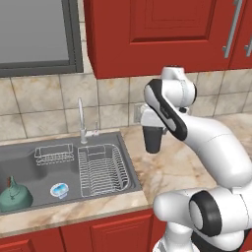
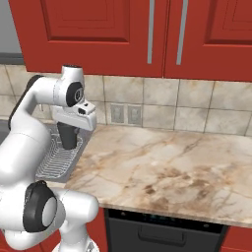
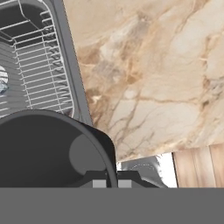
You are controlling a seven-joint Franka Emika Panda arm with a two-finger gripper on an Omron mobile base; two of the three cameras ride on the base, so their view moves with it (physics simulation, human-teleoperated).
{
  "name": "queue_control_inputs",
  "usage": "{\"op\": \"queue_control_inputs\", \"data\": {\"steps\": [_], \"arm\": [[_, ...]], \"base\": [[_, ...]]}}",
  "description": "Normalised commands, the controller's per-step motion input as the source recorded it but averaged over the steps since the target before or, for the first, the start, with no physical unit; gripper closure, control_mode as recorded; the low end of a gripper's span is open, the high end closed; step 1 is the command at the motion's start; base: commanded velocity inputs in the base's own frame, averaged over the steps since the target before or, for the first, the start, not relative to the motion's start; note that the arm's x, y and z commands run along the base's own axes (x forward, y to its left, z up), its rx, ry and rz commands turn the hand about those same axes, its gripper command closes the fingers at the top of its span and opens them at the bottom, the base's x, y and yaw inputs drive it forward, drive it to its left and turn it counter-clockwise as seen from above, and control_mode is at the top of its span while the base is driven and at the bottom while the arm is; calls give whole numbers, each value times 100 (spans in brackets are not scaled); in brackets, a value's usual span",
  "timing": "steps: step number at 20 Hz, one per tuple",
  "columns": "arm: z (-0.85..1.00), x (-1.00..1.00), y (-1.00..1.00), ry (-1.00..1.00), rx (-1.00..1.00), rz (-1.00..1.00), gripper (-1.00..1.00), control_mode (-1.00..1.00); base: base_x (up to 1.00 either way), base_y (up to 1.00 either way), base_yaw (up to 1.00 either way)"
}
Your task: Pick the kettle and glass cup and place them in the sink. Then turn on the water.
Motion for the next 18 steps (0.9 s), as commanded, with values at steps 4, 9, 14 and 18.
{"op": "queue_control_inputs", "data": {"steps": [4, 9, 14, 18], "arm": [[-8, 0, 41, 1, 0, 0, 100, -100], [-13, 0, 30, 0, 0, 0, 100, -100], [-14, 0, 28, 0, 0, 0, 100, -100], [-9, 0, 17, 0, 0, 0, 100, -100]], "base": [[0, 0, 0], [0, 0, 0], [0, 0, 0], [0, 0, 0]]}}
